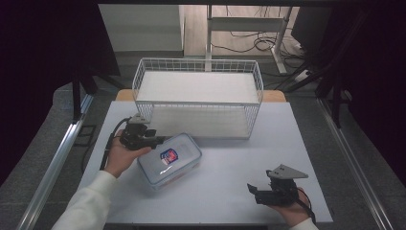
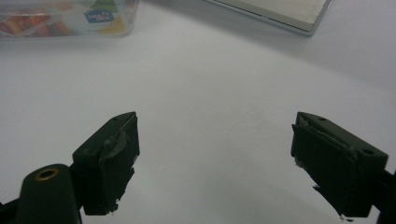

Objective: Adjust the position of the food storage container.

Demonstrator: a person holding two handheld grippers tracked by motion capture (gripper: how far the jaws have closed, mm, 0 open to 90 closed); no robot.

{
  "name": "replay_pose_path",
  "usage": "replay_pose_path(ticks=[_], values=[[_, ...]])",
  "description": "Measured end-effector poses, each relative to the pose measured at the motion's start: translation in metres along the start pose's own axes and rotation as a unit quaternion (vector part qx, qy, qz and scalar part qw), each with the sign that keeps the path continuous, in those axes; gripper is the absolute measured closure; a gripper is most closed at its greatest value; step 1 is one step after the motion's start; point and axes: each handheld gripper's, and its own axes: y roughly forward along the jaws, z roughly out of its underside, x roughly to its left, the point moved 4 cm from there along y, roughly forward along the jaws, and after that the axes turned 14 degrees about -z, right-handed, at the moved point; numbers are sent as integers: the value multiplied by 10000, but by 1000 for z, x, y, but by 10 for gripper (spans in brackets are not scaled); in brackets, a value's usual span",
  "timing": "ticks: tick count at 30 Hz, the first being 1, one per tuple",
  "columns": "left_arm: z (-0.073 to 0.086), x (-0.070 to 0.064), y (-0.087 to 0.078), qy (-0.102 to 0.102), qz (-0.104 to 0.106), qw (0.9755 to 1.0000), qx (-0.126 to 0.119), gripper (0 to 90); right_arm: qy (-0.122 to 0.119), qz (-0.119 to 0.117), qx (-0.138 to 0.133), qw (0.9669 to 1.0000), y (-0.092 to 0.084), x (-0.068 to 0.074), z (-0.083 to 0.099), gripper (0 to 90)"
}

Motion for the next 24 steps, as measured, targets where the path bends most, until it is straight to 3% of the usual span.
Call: replay_pose_path(ticks=[3,5,8,10,16,17,21,24], values=[[-5,2,16,116,-52,9997,185,739,-18,9,46,10000,1,-1,1,153],[-7,3,27,138,-16,9994,314,772,-16,11,51,10000,1,-2,2,152],[-8,4,40,-50,196,9988,441,878,-18,37,55,10000,1,-2,2,153],[-9,3,47,-30,201,9987,470,897,-18,51,53,10000,1,-3,1,152],[-12,-5,57,289,132,9978,580,900,-60,55,92,9999,3,-3,0,152],[-12,-7,60,327,200,9975,591,900,-59,58,98,9999,4,-3,0,153],[-11,-8,63,481,132,9961,728,900,-44,75,85,9999,3,-4,0,157],[-15,-15,63,694,183,9944,778,900,-81,68,100,9999,5,-2,-1,157]])
